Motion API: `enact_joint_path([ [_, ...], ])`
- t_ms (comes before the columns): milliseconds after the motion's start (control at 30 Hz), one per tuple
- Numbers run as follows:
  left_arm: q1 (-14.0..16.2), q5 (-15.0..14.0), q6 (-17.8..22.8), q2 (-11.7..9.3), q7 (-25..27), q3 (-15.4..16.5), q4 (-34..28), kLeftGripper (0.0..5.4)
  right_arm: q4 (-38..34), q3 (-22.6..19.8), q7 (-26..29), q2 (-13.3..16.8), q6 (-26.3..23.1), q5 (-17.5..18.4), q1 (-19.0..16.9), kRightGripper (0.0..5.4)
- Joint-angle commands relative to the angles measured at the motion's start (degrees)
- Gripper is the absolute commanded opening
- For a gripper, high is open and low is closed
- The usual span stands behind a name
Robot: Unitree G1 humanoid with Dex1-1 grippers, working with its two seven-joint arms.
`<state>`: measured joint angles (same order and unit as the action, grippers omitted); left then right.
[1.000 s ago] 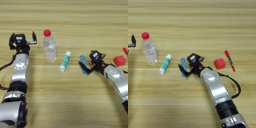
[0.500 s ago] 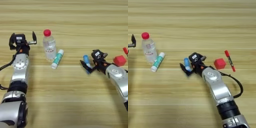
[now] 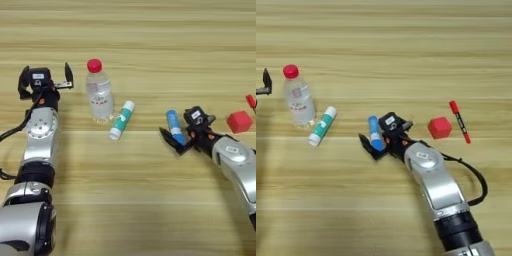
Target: Move the objects on the table
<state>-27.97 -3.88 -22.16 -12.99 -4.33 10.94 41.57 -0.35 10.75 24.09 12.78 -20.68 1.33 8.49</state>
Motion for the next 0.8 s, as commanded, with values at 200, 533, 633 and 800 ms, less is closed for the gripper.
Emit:
enact_joint_path([
  [200,0.08,0.70,1.03,0.07,-0.24,-0.10,-0.53,5.40,0.75,-0.83,-1.04,0.00,-2.03,0.26,-1.19,5.36],
  [533,0.13,0.75,1.05,0.18,-0.31,-0.10,-0.67,5.40,-0.52,-0.14,-1.21,0.62,-4.56,0.15,-2.59,5.36],
  [633,0.14,0.76,1.06,0.18,-0.31,-0.11,-0.73,5.40,-1.31,-0.20,-1.12,0.96,-5.33,0.23,-3.35,5.36],
  [800,0.16,0.77,1.08,0.18,-0.31,-0.11,-0.77,5.40,-3.63,0.17,-0.51,1.03,-7.44,1.13,-5.40,5.36],
])
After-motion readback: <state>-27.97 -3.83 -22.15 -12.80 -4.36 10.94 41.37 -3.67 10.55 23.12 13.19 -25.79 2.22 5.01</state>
